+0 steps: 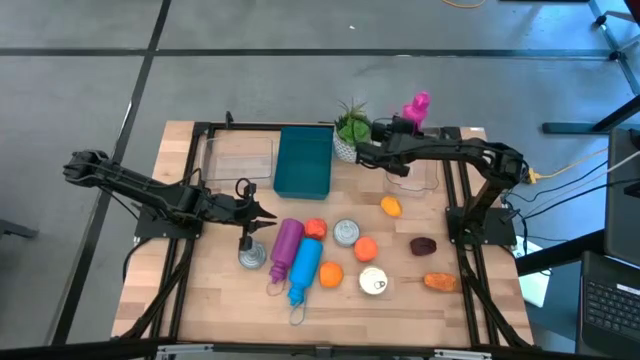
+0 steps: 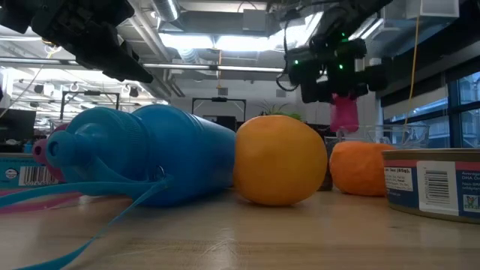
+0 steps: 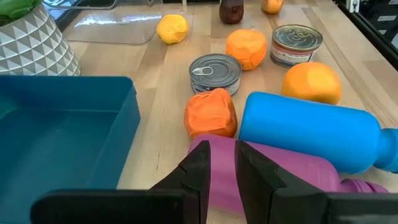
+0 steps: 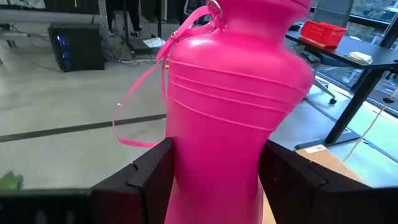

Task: Pick & Place Food Item
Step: Put the pink water bottle into the right transparent bin, then put the light blue tuna can into the left transparent bin

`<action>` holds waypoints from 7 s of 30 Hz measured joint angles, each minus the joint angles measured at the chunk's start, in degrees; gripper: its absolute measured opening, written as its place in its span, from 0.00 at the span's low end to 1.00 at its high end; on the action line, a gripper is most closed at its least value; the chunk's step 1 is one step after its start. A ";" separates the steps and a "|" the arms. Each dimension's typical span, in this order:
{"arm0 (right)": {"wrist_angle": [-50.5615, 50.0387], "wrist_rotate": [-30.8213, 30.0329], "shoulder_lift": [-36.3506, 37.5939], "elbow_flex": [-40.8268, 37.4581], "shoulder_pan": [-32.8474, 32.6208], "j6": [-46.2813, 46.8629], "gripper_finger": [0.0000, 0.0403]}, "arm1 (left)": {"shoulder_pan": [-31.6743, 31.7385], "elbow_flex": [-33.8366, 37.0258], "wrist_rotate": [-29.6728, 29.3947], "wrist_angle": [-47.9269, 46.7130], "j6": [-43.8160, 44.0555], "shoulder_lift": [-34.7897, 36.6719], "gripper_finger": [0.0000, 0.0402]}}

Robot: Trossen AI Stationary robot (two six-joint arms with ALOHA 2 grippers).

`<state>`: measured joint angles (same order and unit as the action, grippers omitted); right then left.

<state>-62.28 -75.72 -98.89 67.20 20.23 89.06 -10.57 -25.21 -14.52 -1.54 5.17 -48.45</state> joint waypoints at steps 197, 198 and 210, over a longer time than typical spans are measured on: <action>9.57 58.63 11.50 8.11 -32.13 -58.00 0.72 | -23.89 -26.64 14.03 -22.87 11.97 -35.11 0.83; 9.57 58.62 11.50 8.11 -32.13 -57.99 0.72 | -23.91 -26.64 14.10 -23.08 12.30 -36.03 0.83; 9.53 58.66 11.50 8.09 -32.13 -58.01 0.72 | -22.17 -26.87 16.67 -29.62 11.64 -40.37 0.83</action>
<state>-52.75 -17.06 -87.39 75.29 -11.90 31.05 -32.73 -52.08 2.14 -31.16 16.81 -88.82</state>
